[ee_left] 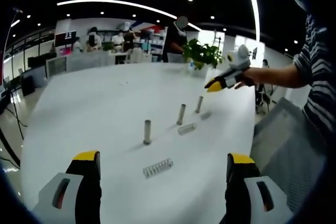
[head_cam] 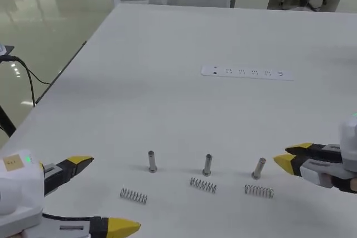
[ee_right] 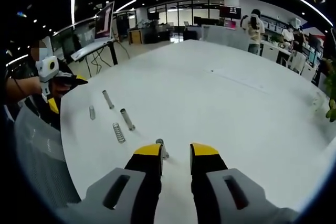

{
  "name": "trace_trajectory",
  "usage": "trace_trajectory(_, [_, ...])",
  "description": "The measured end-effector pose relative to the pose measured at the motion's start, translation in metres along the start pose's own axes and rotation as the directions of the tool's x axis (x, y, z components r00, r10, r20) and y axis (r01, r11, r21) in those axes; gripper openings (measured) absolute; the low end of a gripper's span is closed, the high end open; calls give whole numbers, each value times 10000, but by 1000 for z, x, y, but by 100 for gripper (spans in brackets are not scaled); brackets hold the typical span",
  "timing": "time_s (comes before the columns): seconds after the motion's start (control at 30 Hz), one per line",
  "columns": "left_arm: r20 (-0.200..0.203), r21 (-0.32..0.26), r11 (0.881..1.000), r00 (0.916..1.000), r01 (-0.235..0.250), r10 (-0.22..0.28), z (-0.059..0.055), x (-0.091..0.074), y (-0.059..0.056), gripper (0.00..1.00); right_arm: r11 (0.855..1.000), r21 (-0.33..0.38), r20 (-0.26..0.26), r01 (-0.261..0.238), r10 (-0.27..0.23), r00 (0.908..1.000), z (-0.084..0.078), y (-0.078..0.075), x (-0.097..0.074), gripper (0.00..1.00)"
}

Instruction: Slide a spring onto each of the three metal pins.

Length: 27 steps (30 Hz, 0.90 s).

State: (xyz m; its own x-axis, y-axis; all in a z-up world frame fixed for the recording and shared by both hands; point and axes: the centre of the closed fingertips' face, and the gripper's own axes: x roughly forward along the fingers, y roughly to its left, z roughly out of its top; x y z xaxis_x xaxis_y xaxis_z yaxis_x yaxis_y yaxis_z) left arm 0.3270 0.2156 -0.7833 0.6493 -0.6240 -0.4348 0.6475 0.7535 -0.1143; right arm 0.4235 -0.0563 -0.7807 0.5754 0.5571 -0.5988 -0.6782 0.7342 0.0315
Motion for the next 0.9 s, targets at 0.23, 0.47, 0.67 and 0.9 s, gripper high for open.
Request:
trace_trajectory(0.23, [-89,-34,10000,10000,34,-34,-1,-1,2,97,9933,-1145,-337,-147,109,9994,-5,3,-9,20])
trace_trajectory(0.47, [-105,-47,9999,9999,100,-101,0,-1,-1,97,9726,-2215,-742,-708,556,9957,-20,16,-8,22])
trace_trajectory(0.67, [-173,-41,9999,9997,142,-143,-2,-2,-1,97,9356,-3189,-1145,-1513,1204,9861,-30,34,-6,23])
trace_trajectory(0.9, [-196,-64,9999,9997,117,-118,-3,-2,0,96,8979,-3824,-1370,-2182,1784,9744,-33,47,-7,23])
